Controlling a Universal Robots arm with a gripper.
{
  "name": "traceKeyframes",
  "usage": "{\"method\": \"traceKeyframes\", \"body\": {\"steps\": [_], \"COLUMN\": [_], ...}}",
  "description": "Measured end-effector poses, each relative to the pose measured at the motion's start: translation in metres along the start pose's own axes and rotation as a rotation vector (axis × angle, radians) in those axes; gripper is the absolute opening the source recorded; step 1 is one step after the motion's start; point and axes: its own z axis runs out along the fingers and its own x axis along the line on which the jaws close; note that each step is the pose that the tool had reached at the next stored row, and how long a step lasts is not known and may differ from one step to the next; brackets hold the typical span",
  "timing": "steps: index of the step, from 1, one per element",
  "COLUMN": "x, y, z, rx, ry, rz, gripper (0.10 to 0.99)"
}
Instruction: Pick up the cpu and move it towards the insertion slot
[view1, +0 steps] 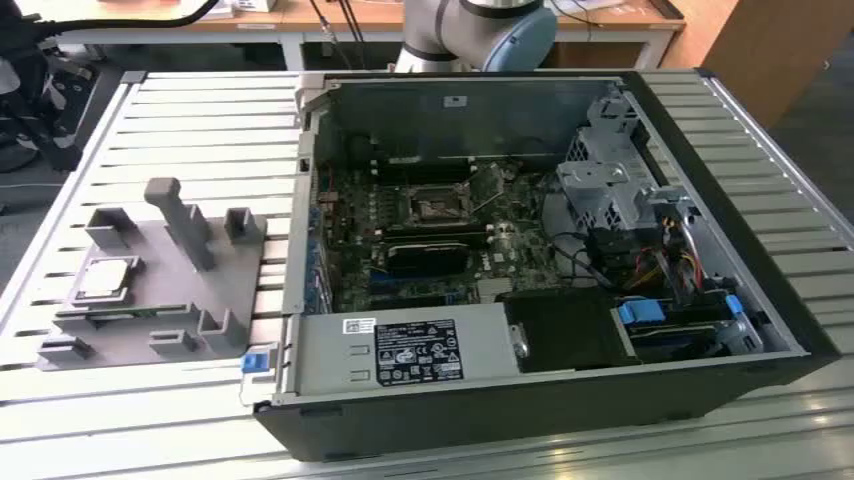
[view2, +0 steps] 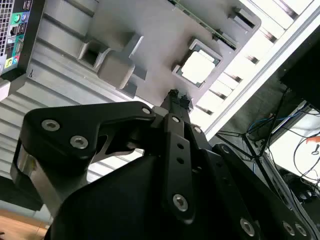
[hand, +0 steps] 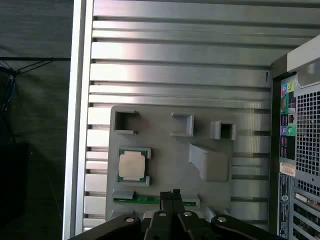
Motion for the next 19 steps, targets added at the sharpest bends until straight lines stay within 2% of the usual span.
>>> {"method": "traceKeyframes", "body": {"steps": [8, 13, 19], "x": [0.0014, 0.0111, 0.0284], "y": [0.0, 0.0001, 0.0003], "z": [0.0002, 0.0016, 0.005], "rx": [0.0, 0.0, 0.0], "ry": [0.0001, -0.0001, -0.0001], "rz": [0.0, 0.0, 0.0], "gripper": [0.106, 0.106, 0.106]}}
